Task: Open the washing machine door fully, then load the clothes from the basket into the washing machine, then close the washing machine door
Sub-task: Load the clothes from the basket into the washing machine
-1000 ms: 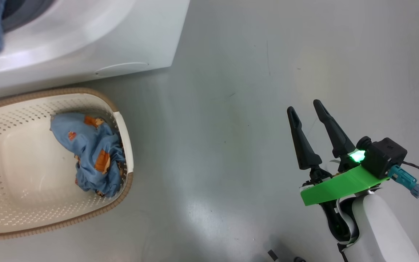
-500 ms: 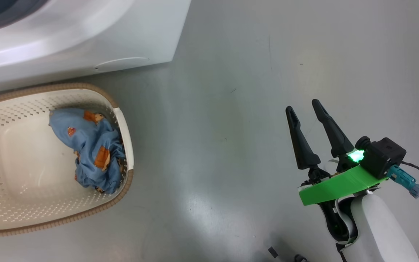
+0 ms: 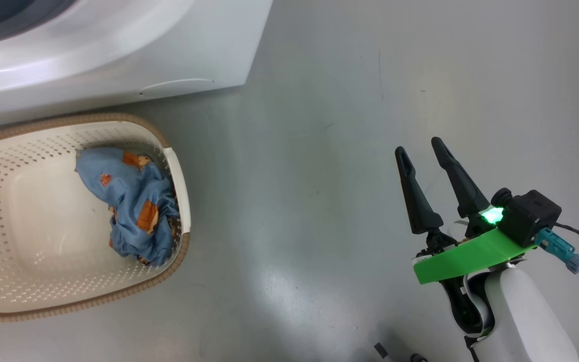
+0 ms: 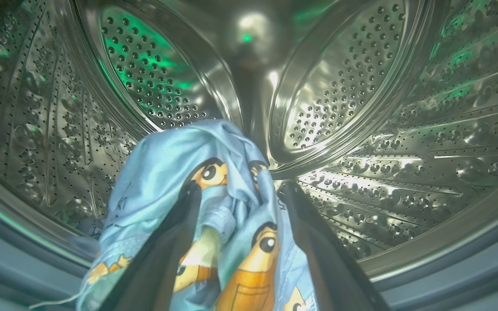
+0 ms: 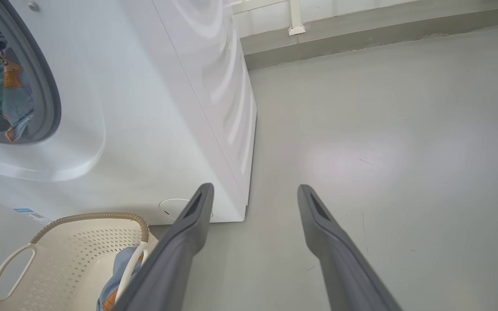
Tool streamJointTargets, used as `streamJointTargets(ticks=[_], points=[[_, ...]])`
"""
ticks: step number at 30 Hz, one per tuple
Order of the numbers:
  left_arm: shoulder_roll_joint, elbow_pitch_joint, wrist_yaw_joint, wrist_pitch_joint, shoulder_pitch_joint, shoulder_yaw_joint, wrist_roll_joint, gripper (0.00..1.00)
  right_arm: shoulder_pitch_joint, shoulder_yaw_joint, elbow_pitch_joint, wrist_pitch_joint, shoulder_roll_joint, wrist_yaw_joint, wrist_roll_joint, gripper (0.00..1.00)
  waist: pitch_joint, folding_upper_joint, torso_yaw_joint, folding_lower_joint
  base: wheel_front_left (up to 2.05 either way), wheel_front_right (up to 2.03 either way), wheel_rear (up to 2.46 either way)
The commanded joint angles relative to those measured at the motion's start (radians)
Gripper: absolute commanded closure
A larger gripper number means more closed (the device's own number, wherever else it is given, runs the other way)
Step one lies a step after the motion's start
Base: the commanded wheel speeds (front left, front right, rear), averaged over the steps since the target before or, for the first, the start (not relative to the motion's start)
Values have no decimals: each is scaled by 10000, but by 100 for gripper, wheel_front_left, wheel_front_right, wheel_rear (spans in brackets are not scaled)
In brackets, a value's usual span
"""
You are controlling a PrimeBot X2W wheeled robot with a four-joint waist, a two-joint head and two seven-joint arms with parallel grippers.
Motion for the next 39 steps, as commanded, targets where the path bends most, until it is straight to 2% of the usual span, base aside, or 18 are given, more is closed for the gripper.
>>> streamJointTargets(ticks=[1, 16, 39], points=[[474, -164, -15, -51, -76, 116, -77, 0, 84, 219, -207, -48, -32, 27, 41, 0, 0, 0, 13, 0, 0, 0, 0], [36, -731, -15, -51, 948, 866, -221, 0, 146, 47, -254, -48, -121, 27, 0, 0, -60, 0, 305, 0, 0, 0, 0], [-1079, -3341, -15, -51, 4961, 2355, 694, 0, 484, -547, -433, -48, -409, 27, -139, 0, -355, 0, 1128, 0, 0, 0, 0]])
